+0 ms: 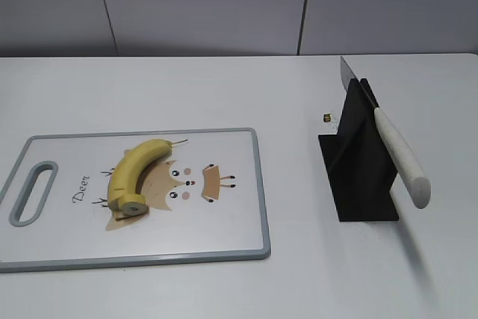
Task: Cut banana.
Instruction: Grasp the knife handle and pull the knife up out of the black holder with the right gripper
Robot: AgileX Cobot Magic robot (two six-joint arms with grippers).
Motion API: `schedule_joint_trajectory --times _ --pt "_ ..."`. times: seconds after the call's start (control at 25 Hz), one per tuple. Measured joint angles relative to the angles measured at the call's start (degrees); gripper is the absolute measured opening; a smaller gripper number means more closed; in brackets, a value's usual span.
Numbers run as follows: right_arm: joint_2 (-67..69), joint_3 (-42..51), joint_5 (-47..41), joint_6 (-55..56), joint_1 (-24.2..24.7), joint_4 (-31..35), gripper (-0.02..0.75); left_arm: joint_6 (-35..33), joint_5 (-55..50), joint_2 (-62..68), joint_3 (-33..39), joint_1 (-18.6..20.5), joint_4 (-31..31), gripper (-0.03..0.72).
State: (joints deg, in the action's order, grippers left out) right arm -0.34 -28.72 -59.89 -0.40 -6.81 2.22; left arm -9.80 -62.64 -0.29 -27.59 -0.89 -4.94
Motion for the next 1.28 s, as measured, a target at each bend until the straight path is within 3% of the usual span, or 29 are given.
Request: schedule_joint_trajectory --times 1.28 --pt "0.0 0.0 0.0 0.0 0.0 0.0 0.58 0.0 0.0 0.0 0.0 0.0 0.0 0.551"
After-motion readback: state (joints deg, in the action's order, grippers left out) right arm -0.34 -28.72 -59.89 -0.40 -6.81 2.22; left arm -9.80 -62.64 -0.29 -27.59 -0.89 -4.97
